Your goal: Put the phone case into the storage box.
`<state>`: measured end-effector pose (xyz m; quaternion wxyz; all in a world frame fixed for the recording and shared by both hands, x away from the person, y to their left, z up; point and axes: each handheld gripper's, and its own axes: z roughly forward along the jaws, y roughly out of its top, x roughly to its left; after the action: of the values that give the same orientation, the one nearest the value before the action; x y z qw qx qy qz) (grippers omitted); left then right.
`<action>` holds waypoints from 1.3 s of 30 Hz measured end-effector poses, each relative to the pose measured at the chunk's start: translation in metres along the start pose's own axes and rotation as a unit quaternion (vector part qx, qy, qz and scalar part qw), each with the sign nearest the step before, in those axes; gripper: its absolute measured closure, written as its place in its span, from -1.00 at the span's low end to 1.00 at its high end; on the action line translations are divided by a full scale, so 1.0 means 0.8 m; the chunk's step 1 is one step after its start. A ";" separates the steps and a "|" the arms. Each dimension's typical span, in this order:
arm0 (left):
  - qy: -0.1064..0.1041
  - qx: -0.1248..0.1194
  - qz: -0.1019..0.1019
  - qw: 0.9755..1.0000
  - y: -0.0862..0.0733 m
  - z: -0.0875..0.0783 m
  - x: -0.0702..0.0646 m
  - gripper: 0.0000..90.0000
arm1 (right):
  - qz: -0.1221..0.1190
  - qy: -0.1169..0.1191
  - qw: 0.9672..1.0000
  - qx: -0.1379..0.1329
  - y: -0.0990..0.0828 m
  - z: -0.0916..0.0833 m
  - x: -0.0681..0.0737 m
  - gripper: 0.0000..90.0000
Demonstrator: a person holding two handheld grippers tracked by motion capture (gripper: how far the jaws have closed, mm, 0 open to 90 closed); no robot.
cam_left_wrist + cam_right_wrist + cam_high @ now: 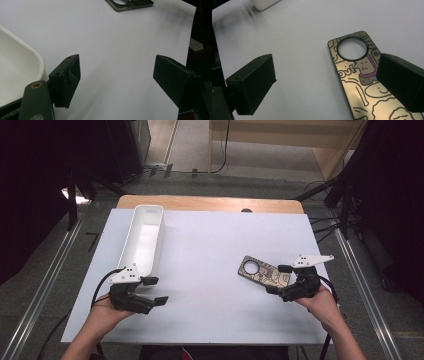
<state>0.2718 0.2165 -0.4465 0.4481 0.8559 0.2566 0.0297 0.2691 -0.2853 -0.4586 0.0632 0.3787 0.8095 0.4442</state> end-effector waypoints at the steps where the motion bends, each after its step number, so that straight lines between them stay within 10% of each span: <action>1: -0.001 0.000 0.000 1.000 0.000 0.000 0.000 -0.51 | 0.003 0.001 1.000 0.001 0.002 0.000 -0.002 -0.97; 39: -0.003 0.002 -0.002 1.000 -0.001 0.001 0.001 -0.51 | -0.027 -0.003 0.999 0.019 0.031 0.036 -0.063 -0.97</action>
<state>0.2723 0.2167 -0.4475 0.4469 0.8563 0.2574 0.0254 0.3309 -0.2916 -0.4683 0.0707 0.3595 0.8273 0.4259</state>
